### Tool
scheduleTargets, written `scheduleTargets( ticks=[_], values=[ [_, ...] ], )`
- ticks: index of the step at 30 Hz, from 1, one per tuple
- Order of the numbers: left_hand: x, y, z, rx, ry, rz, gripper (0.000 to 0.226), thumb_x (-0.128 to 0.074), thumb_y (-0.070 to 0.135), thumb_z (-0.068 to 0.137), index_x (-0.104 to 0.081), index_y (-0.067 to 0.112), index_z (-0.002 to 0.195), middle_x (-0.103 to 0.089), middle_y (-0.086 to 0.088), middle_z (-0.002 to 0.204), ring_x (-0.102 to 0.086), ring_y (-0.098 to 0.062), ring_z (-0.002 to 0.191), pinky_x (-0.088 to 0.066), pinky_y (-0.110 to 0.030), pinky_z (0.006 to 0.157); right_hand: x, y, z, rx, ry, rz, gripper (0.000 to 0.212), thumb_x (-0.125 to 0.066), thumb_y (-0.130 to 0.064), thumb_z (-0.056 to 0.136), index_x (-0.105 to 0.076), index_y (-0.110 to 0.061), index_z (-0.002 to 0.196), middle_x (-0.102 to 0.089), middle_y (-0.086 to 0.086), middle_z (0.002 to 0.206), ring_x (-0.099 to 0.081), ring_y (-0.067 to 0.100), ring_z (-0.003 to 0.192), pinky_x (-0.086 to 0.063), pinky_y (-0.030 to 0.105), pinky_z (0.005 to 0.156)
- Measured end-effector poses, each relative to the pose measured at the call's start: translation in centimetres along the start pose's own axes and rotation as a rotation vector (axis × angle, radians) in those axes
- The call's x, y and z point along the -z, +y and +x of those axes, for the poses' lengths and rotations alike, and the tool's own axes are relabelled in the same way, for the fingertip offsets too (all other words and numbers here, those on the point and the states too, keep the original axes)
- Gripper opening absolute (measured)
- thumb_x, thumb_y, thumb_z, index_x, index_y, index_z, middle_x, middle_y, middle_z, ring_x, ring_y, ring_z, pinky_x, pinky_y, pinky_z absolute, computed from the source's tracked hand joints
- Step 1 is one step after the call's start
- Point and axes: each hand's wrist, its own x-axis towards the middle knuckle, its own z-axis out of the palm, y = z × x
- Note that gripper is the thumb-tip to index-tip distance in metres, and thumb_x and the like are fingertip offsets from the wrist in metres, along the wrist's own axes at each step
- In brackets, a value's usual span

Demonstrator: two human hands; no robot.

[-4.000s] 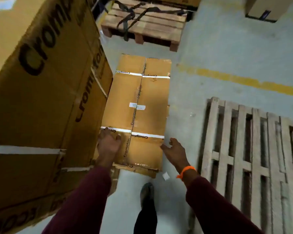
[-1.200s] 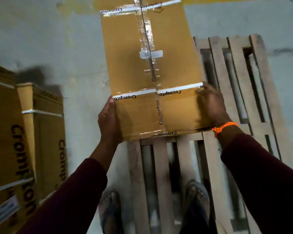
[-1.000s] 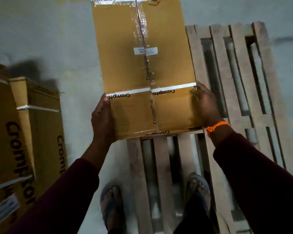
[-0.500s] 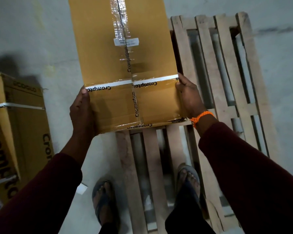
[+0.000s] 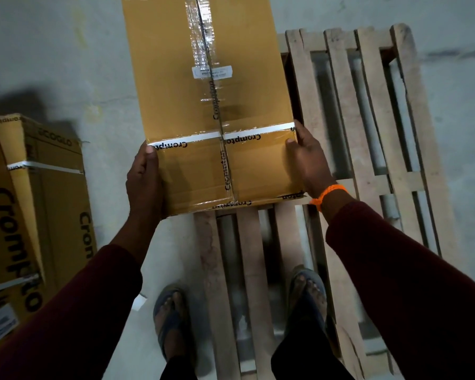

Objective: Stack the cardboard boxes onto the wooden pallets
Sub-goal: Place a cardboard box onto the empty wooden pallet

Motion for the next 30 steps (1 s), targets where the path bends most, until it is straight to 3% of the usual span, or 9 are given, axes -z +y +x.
scheduleTargets(
  ticks=[2, 4, 7, 13, 19, 22, 24, 28, 30],
  values=[
    [0.4, -0.1, -0.1, 0.025, 0.005, 0.074, 0.078, -0.027, 0.085, 0.087, -0.048, 0.037, 0.144, -0.058, 0.001, 0.143, -0.054, -0.026, 0.129, -0.045, -0.056, 0.108, -0.4, -0.1, -1.5, 0.067, 0.049, -0.219, 0.064, -0.050, -0.033, 0.105, -0.025, -0.016, 0.161, -0.033, 0.010, 0.164, -0.031, 0.024, 0.150, -0.025, 0.041, 0.124],
    [1.2, 0.4, -1.5, 0.053, 0.012, 0.139, 0.087, -0.024, 0.083, 0.088, -0.042, 0.023, 0.148, -0.052, -0.009, 0.149, -0.050, -0.032, 0.135, -0.040, -0.057, 0.113, -0.9, -0.6, -3.6, 0.155, 0.112, -0.408, 0.072, -0.051, -0.038, 0.104, -0.019, -0.009, 0.161, -0.027, 0.017, 0.164, -0.025, 0.030, 0.152, -0.023, 0.044, 0.125],
    [3.2, 2.1, -6.0, 0.048, -0.020, 0.186, 0.068, -0.036, 0.060, 0.103, -0.035, 0.019, 0.157, -0.040, -0.007, 0.160, -0.041, -0.026, 0.144, -0.031, -0.034, 0.113, -1.5, -1.9, -7.5, 0.214, 0.131, -0.488, 0.069, -0.050, -0.040, 0.100, -0.030, -0.005, 0.156, -0.034, 0.023, 0.158, -0.031, 0.036, 0.147, -0.029, 0.048, 0.121],
    [11.9, 4.9, -13.7, -0.031, -0.044, 0.248, 0.052, -0.060, 0.040, 0.100, -0.052, 0.018, 0.146, -0.053, -0.004, 0.149, -0.051, -0.023, 0.135, -0.045, -0.052, 0.109, -6.7, -9.2, -18.5, 0.196, 0.009, -0.373, 0.054, -0.059, -0.027, 0.100, -0.047, 0.001, 0.144, -0.052, 0.024, 0.142, -0.048, 0.039, 0.133, -0.038, 0.044, 0.113],
    [27.1, 4.5, -15.3, -0.129, 0.049, 0.319, 0.047, -0.059, 0.042, 0.100, -0.057, 0.018, 0.140, -0.059, -0.001, 0.140, -0.054, -0.017, 0.128, -0.045, -0.037, 0.108, -18.5, -14.7, -27.3, 0.208, -0.017, -0.244, 0.054, -0.057, -0.041, 0.098, -0.057, -0.001, 0.134, -0.064, 0.019, 0.129, -0.062, 0.037, 0.118, -0.047, 0.042, 0.104],
    [36.6, 2.4, -13.6, -0.114, 0.105, 0.325, 0.047, -0.057, 0.044, 0.097, -0.058, 0.017, 0.136, -0.061, -0.001, 0.133, -0.056, -0.014, 0.118, -0.048, -0.035, 0.098, -26.1, -16.5, -30.8, 0.181, -0.106, -0.208, 0.043, -0.065, -0.025, 0.098, -0.057, -0.005, 0.135, -0.064, 0.015, 0.130, -0.059, 0.032, 0.122, -0.041, 0.032, 0.101],
    [42.7, -0.7, -12.1, -0.104, 0.168, 0.403, 0.047, -0.060, 0.038, 0.097, -0.058, 0.013, 0.137, -0.061, -0.006, 0.135, -0.057, -0.021, 0.121, -0.048, -0.037, 0.099, -31.4, -17.6, -32.3, 0.189, -0.220, -0.216, 0.043, -0.064, -0.029, 0.099, -0.057, -0.006, 0.134, -0.063, 0.011, 0.131, -0.058, 0.027, 0.123, -0.044, 0.030, 0.100],
    [51.7, -6.6, -9.6, 0.073, 0.273, 0.460, 0.048, -0.066, 0.027, 0.097, -0.055, 0.006, 0.138, -0.058, -0.016, 0.136, -0.056, -0.032, 0.125, -0.044, -0.040, 0.105, -40.3, -18.0, -33.9, 0.150, -0.460, -0.215, 0.023, -0.064, -0.029, 0.099, -0.058, -0.018, 0.118, -0.063, -0.001, 0.116, -0.057, 0.012, 0.105, -0.040, 0.011, 0.080],
    [54.7, -9.3, -8.6, 0.148, 0.337, 0.453, 0.047, -0.067, 0.027, 0.093, -0.056, 0.004, 0.132, -0.058, -0.017, 0.133, -0.053, -0.036, 0.126, -0.040, -0.041, 0.106, -43.7, -17.3, -34.2, 0.137, -0.541, -0.199, 0.035, -0.067, -0.038, 0.097, -0.059, -0.021, 0.127, -0.066, -0.003, 0.127, -0.059, 0.010, 0.110, -0.048, 0.023, 0.093]
  ],
)
